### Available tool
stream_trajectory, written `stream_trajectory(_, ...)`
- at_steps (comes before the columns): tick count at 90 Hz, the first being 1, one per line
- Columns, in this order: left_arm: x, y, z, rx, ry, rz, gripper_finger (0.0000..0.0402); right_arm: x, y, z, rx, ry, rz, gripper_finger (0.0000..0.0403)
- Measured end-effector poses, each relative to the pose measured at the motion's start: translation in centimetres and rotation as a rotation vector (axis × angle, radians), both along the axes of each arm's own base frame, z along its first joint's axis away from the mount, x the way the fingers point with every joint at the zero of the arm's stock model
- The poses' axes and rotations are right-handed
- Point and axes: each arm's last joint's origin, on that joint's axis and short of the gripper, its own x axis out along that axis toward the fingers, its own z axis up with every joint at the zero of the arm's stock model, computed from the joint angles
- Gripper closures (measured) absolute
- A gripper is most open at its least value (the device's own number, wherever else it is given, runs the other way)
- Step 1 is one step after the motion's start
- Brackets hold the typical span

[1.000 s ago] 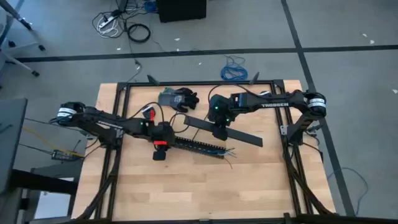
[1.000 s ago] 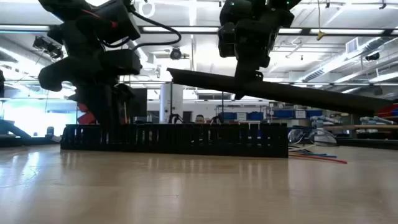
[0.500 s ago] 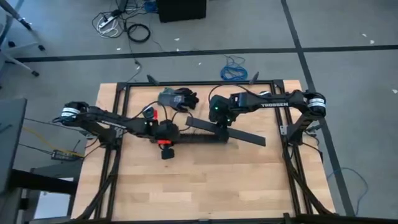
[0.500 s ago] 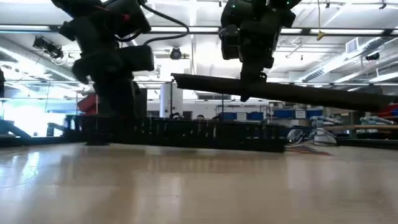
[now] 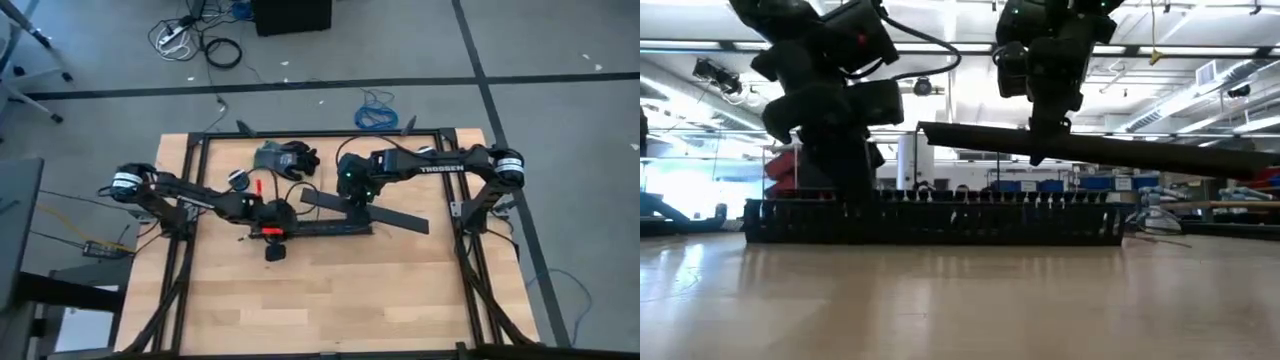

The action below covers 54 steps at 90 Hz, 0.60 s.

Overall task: Ziptie cables
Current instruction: Close the black cable duct cover

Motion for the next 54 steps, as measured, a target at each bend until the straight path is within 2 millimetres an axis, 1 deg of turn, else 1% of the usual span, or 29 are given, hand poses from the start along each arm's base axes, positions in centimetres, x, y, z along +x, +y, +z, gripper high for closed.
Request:
stream_trajectory(8, 0.0, 0.0, 0.0, 0.016, -0.009, -0.013, 0.0349, 0.0, 0.0, 0.0, 0.0, 0.001, 0.001, 0.016)
stream_trajectory(21, 0.4, 0.0, 0.5, 0.02, -0.033, -0.026, 0.0303, 0.0, 0.0, 0.0, 0.0, 0.001, 0.001, 0.016)
stream_trajectory(33, 1.0, 0.0, 1.6, 0.02, -0.043, -0.023, 0.0267, 0.0, 0.0, 0.0, 0.0, 0.002, 0.001, 0.016)
stream_trajectory(43, 1.1, 0.1, 2.5, 0.046, 0.019, -0.009, 0.0247, -0.1, 0.0, 0.0, 0.001, 0.011, 0.001, 0.016)
stream_trajectory(54, 1.0, 0.1, 3.8, 0.055, 0.059, -0.01, 0.024, -0.2, 0.0, -0.1, 0.0, 0.018, 0.008, 0.016)
